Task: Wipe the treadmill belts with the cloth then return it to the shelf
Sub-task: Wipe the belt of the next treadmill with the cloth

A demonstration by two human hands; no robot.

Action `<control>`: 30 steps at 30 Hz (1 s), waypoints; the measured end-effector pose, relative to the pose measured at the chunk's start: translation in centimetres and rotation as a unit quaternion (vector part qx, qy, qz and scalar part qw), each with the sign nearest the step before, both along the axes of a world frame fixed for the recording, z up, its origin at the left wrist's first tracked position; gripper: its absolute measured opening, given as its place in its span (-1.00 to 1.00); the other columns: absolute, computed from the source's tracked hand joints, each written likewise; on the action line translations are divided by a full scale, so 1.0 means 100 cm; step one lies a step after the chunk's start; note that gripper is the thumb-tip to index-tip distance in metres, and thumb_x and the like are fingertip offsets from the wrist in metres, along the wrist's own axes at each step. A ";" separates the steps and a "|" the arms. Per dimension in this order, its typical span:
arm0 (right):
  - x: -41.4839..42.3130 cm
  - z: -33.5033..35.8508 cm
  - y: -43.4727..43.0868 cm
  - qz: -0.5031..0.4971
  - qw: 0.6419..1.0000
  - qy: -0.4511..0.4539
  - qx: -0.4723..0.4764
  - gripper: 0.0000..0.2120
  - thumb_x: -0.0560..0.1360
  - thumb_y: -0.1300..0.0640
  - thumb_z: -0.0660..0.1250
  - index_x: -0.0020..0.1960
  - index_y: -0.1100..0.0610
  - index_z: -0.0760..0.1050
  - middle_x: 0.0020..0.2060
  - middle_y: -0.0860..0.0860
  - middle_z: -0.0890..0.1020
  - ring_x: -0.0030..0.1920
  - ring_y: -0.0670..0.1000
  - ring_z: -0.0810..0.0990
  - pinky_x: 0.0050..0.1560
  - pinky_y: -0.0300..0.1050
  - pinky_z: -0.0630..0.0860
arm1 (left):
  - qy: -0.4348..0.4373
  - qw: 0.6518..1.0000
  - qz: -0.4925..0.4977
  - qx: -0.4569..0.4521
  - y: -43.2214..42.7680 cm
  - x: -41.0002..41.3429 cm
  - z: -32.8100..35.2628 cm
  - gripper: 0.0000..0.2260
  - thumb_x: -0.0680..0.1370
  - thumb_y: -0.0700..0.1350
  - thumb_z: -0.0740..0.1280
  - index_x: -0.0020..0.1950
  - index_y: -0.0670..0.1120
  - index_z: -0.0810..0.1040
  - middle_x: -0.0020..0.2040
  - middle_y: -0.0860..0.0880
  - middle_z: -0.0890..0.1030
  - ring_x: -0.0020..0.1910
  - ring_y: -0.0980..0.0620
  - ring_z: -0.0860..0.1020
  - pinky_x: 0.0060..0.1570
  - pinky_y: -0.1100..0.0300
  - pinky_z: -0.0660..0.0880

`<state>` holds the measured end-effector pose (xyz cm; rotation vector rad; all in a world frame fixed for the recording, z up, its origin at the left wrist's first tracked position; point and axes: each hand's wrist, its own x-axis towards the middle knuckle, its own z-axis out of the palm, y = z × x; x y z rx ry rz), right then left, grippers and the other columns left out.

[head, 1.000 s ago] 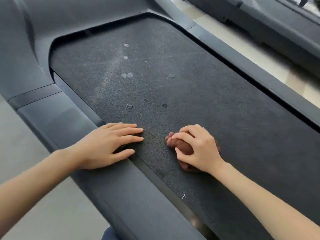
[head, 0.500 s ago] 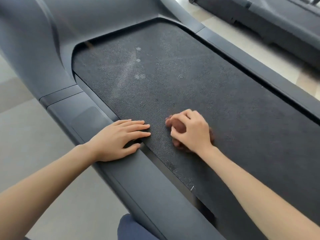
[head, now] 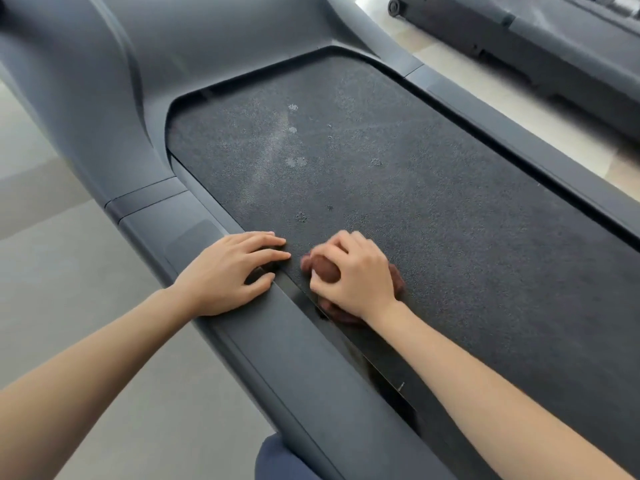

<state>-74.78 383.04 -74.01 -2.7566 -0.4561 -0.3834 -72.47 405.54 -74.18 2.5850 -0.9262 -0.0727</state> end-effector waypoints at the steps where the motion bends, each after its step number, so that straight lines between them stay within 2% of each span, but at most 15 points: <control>1: 0.013 0.002 0.006 -0.014 1.000 0.005 -0.007 -0.80 0.32 -0.04 0.35 -0.11 0.01 0.60 -0.20 0.01 0.55 -0.16 0.10 0.51 -0.15 0.01 0.46 | -0.004 1.000 0.016 -0.007 0.001 -0.001 0.001 -0.55 0.49 0.09 0.08 0.27 -0.02 0.54 0.31 0.02 0.50 0.36 0.02 0.39 0.39 0.07 0.23; 4: 0.024 0.004 0.013 -0.038 0.999 0.010 -0.017 -0.78 0.35 -0.05 0.36 -0.07 0.02 0.60 -0.18 0.03 0.56 -0.13 0.12 0.51 -0.12 0.01 0.45 | -0.011 0.995 0.095 -0.036 0.000 -0.001 -0.001 -0.56 0.47 0.01 0.18 0.30 -0.09 0.50 0.34 -0.05 0.47 0.40 -0.02 0.34 0.45 -0.01 0.13; 6: 0.010 0.002 0.010 -0.036 0.999 -0.003 -0.012 -0.75 0.36 -0.07 0.32 -0.05 0.01 0.60 -0.17 0.02 0.55 -0.14 0.12 0.50 -0.12 0.00 0.44 | 0.007 0.988 0.149 -0.034 0.005 0.008 -0.001 -0.49 0.45 0.07 0.15 0.37 -0.07 0.43 0.42 -0.05 0.38 0.47 -0.01 0.22 0.47 -0.03 0.03; 10: -0.023 -0.007 0.004 -0.002 0.999 -0.034 0.000 -0.75 0.33 -0.07 0.30 -0.05 0.00 0.59 -0.16 0.00 0.55 -0.18 0.10 0.49 -0.16 -0.03 0.42 | 0.019 0.984 0.148 0.092 0.034 0.040 -0.006 -0.44 0.52 0.26 0.04 0.48 0.07 0.25 0.51 0.02 0.20 0.52 0.02 0.04 0.48 -0.03 -0.11; 12: -0.023 -0.011 0.006 0.001 0.999 -0.045 0.002 -0.77 0.32 -0.06 0.32 -0.07 0.00 0.60 -0.17 -0.01 0.55 -0.19 0.10 0.49 -0.18 -0.03 0.42 | 0.008 0.984 0.142 0.106 0.045 0.048 -0.008 -0.45 0.53 0.31 0.05 0.47 0.12 0.24 0.50 0.08 0.22 0.52 0.03 0.05 0.48 0.00 -0.13; 16: 0.022 -0.012 0.023 -0.031 0.998 -0.046 0.015 -0.80 0.33 -0.07 0.32 -0.11 -0.02 0.60 -0.20 -0.02 0.55 -0.19 0.09 0.50 -0.19 -0.04 0.43 | -0.011 0.985 0.147 0.093 0.044 0.049 -0.007 -0.36 0.41 0.38 -0.08 0.42 0.17 0.30 0.45 0.14 0.28 0.50 0.06 0.10 0.47 0.07 -0.14; 24: 0.170 -0.009 0.066 -0.086 0.995 -0.019 -0.038 -0.72 0.39 -0.14 0.30 -0.01 0.01 0.57 -0.09 0.04 0.55 -0.04 0.14 0.49 -0.05 -0.01 0.37 | -0.015 0.982 0.160 0.096 0.043 0.049 -0.004 -0.41 0.41 0.33 -0.01 0.41 0.20 0.31 0.45 0.16 0.27 0.50 0.07 0.10 0.48 0.07 -0.12; 27: 0.175 -0.006 0.073 -0.094 0.995 -0.008 -0.040 -0.69 0.41 -0.14 0.28 0.04 0.01 0.57 -0.05 0.05 0.54 -0.01 0.14 0.48 -0.02 -0.02 0.35 | -0.015 0.981 0.162 0.106 0.046 0.049 -0.004 -0.41 0.43 0.34 -0.02 0.42 0.21 0.27 0.46 0.17 0.25 0.50 0.08 0.08 0.48 0.08 -0.15; 30: 0.139 -0.001 0.065 -0.070 0.997 0.011 -0.024 -0.71 0.40 -0.11 0.31 0.03 0.00 0.58 -0.09 0.05 0.54 -0.05 0.14 0.49 -0.02 -0.01 0.38 | -0.016 0.979 0.158 0.124 0.046 0.047 -0.004 -0.35 0.40 0.37 -0.15 0.44 0.22 0.23 0.48 0.18 0.21 0.51 0.09 0.03 0.47 0.10 -0.20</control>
